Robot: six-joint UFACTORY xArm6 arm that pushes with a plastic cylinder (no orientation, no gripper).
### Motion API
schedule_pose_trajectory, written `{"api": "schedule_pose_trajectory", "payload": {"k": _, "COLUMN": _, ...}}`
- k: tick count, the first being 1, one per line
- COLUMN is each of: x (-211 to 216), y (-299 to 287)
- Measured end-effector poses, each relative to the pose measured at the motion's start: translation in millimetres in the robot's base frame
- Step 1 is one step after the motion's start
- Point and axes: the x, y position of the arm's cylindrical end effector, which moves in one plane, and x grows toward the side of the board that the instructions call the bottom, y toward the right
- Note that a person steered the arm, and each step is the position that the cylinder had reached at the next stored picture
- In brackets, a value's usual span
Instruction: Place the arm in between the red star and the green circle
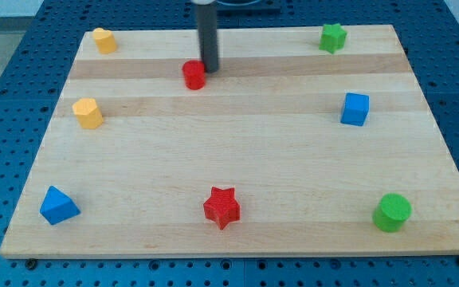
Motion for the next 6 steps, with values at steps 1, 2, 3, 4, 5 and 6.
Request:
{"api": "schedule_pose_trajectory", "payload": {"k": 1, "x": 17.8, "y": -42.2}}
{"api": "schedule_pose_trajectory", "payload": {"k": 2, "x": 18.2, "y": -9.3}}
{"api": "schedule_pose_trajectory", "payload": {"k": 3, "x": 30.8, "y": 81.2}}
{"api": "schedule_pose_trajectory", "payload": {"k": 4, "x": 90.7, "y": 131.6}}
{"api": "schedule_pose_trajectory", "payload": {"k": 5, "x": 150.9, "y": 131.0}}
{"api": "schedule_pose_trajectory", "payload": {"k": 6, "x": 194.4, "y": 129.9}}
